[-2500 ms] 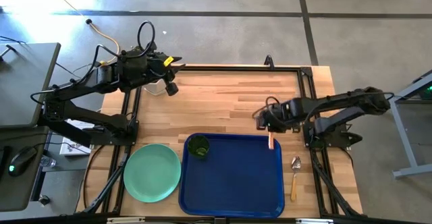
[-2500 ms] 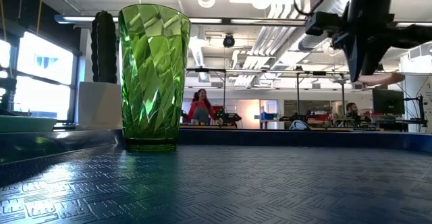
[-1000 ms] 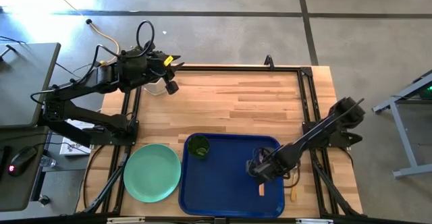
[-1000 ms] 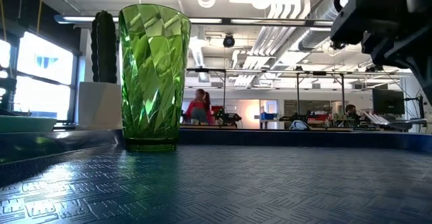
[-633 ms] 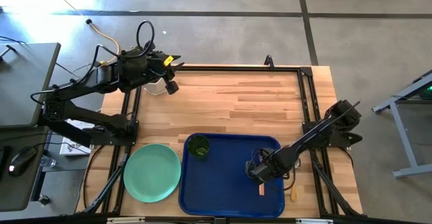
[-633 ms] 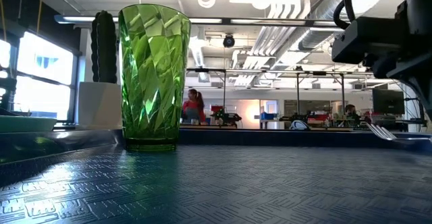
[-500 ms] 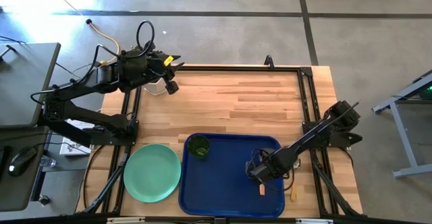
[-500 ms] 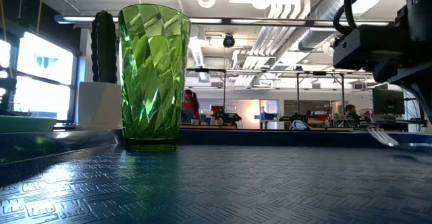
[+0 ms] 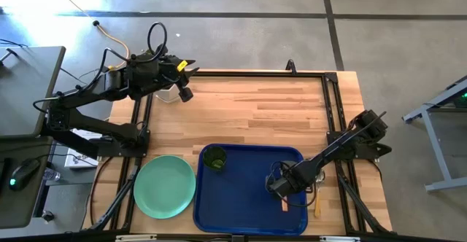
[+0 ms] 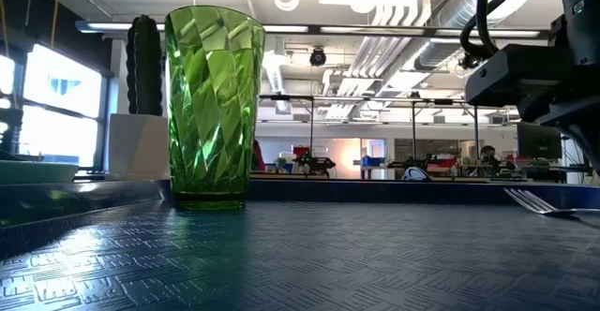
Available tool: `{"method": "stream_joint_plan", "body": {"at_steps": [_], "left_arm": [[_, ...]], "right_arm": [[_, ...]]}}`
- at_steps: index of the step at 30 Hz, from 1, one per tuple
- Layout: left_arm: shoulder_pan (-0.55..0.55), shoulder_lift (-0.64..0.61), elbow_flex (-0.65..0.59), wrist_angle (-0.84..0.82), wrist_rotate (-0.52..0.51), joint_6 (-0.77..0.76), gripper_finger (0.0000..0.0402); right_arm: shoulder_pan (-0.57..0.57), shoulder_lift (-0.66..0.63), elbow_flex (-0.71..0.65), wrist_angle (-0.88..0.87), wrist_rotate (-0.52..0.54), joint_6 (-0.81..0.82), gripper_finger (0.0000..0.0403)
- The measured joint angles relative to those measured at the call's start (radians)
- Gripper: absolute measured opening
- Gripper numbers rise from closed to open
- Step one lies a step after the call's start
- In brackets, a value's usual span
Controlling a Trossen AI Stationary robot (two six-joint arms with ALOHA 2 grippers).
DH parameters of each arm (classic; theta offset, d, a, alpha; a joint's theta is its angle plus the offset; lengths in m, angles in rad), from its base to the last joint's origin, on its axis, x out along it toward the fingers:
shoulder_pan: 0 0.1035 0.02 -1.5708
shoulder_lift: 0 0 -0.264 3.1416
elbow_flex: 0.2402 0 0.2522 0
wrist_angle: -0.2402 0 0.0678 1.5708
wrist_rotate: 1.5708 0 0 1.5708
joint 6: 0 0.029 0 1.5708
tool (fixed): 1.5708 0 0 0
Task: Pick and place plate/cup/fork/spoon on tray
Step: Put the orange fork to the right of the green glass on the blue tray, then adjust the green glass on the blue tray
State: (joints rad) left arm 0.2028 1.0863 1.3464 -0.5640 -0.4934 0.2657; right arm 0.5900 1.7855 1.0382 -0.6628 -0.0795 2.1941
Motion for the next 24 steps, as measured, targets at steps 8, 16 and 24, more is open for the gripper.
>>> {"method": "stream_joint_plan", "body": {"at_steps": [8,16,24], "left_arm": [[0.000,0.000,0.000,0.000,0.000,0.000,0.0106],[0.000,0.000,0.000,0.000,0.000,0.000,0.0106],[0.000,0.000,0.000,0.000,0.000,0.000,0.0106]], "right_arm": [[-0.001,0.000,0.000,0.003,-0.003,0.000,0.0100],[-0.001,0.000,0.015,-0.013,0.002,0.003,0.0102],[-0.001,0.000,0.058,-0.103,0.018,-0.001,0.0103]]}}
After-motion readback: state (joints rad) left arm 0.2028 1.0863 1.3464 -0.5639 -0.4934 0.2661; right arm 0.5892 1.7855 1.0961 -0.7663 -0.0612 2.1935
